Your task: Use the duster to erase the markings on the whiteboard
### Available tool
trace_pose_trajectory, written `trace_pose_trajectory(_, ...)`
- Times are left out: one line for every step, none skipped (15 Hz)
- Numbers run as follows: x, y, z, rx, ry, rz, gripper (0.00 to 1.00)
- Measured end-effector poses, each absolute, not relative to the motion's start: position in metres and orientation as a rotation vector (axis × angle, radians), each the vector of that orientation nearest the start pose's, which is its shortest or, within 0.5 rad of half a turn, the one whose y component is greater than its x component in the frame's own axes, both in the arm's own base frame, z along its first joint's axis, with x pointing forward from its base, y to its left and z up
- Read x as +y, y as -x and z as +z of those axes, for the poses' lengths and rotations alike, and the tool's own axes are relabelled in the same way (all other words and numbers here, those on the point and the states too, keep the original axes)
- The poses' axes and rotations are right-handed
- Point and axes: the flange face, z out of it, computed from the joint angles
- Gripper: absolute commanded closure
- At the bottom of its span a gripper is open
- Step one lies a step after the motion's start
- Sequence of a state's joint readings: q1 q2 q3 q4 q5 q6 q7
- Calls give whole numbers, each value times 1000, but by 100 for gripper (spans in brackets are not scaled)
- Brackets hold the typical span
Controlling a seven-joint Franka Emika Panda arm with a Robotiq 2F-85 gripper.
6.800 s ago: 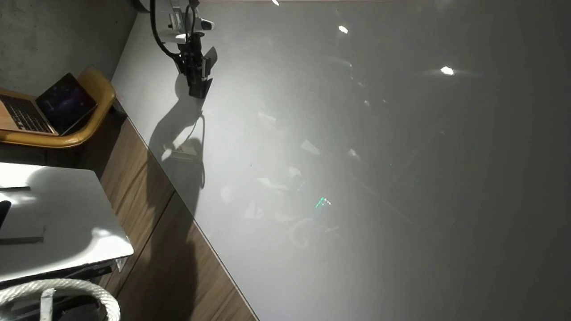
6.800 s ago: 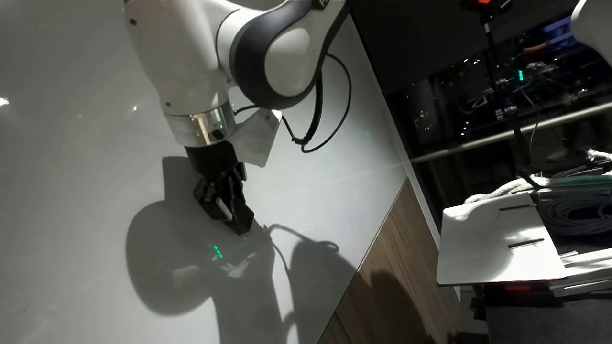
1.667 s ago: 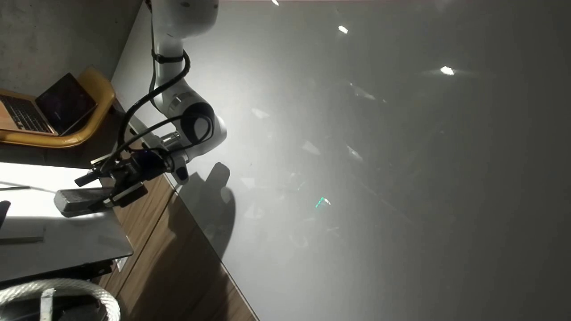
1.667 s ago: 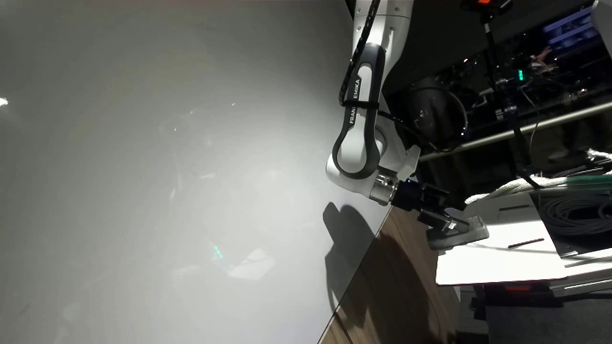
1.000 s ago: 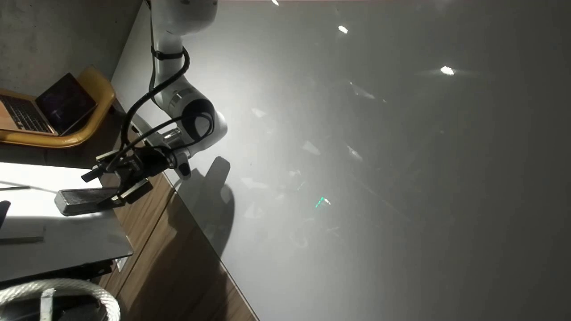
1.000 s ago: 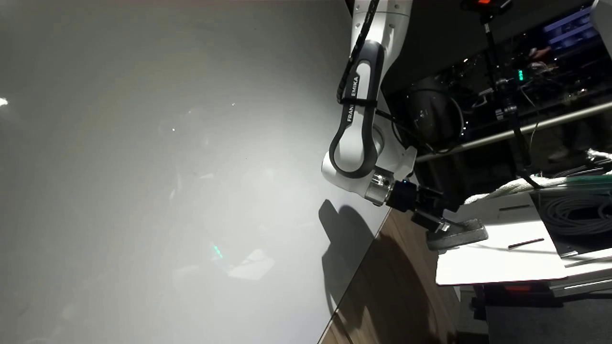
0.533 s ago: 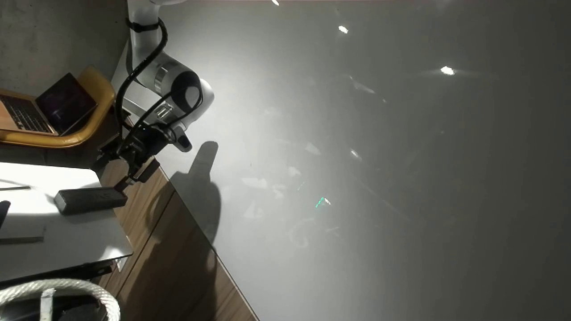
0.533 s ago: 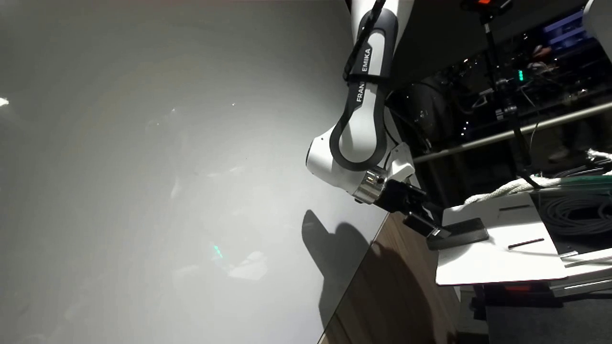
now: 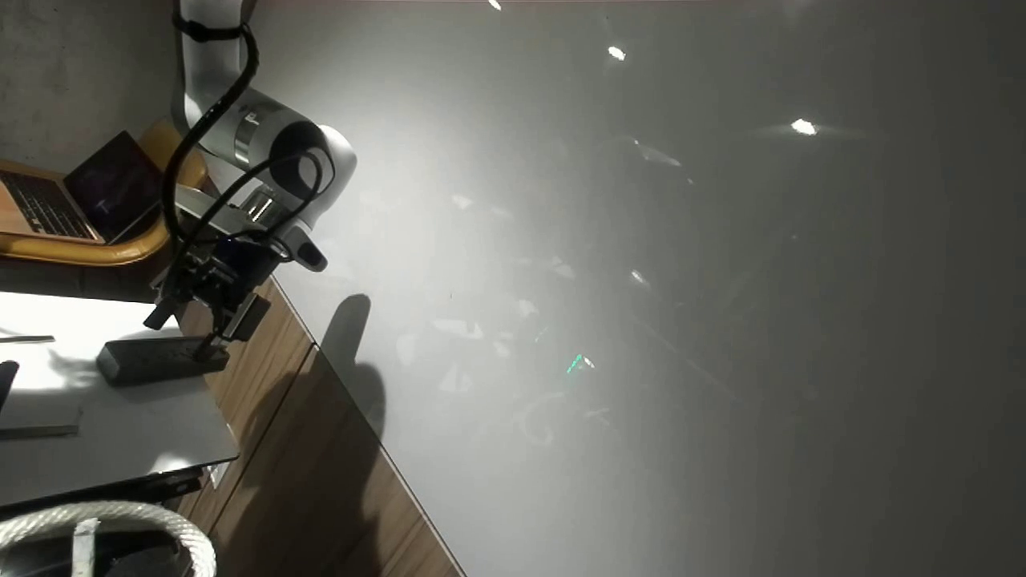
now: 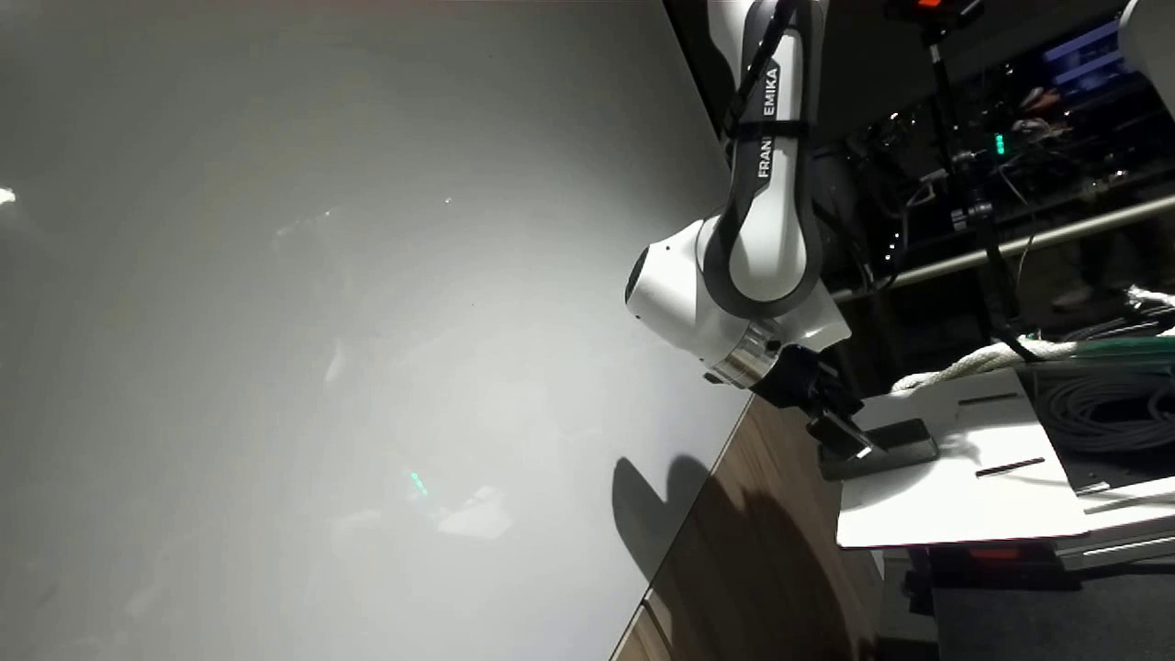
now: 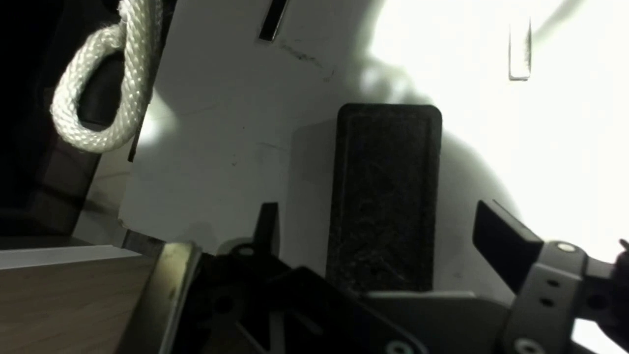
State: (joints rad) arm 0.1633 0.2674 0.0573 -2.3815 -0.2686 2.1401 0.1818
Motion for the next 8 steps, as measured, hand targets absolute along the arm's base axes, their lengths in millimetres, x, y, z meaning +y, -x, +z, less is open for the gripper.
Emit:
trace_pose_trajectory(86, -434, 180, -404, 3290, 748, 0)
trace_pose_trajectory(86, -433, 180, -404, 3289, 719, 17)
trace_pose_trajectory(87, -433, 180, -406, 3289, 696, 26)
trace_pose_trajectory(87, -433, 180, -407, 3289, 673, 34)
trace_pose_trajectory(87, -433, 180, -408, 3289, 657, 42)
trace_pose_trajectory(87, -432, 181, -408, 3289, 646, 51)
trace_pose_trajectory(87, -432, 181, -407, 3289, 633, 58)
trace_pose_trajectory(86, -431, 182, -404, 3289, 625, 65)
